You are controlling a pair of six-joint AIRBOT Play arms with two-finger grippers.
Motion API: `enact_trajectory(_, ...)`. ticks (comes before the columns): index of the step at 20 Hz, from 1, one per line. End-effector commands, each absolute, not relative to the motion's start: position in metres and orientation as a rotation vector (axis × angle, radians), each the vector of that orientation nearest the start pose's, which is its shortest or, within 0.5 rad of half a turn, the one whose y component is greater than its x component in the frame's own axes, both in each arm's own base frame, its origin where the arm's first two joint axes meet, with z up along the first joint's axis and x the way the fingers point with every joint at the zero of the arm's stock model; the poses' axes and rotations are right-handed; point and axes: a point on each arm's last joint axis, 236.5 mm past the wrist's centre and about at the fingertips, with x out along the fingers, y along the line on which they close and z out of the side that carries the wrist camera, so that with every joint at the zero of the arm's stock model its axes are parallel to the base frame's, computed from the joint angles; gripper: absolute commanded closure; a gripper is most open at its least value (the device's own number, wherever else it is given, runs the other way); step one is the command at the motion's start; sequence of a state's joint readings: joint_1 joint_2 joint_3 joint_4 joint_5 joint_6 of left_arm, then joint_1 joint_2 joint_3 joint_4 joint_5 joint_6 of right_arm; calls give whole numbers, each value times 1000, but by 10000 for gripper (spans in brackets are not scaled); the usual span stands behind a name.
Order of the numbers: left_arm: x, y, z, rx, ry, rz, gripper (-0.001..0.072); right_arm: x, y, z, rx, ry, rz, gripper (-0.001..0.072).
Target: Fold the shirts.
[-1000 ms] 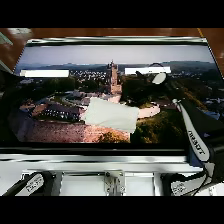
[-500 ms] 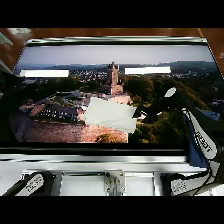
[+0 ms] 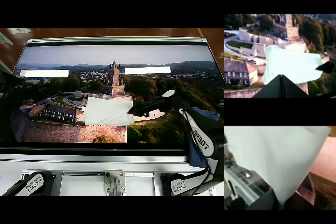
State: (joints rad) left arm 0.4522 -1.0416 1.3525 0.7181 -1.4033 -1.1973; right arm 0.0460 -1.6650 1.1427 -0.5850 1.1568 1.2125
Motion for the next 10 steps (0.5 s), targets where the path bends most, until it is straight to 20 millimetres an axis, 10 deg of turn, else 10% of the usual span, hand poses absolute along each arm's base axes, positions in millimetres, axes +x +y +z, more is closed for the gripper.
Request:
enact_trajectory(1,367,-16,222,-425,763,-423,678,426,159,28,641,1198,689,645)
enact_trajectory(6,368,-16,223,-405,755,-429,678,440,17,157,709,925,354,645)
enact_trajectory(10,367,-17,222,-404,758,-432,678,403,-62,196,795,842,178,645)
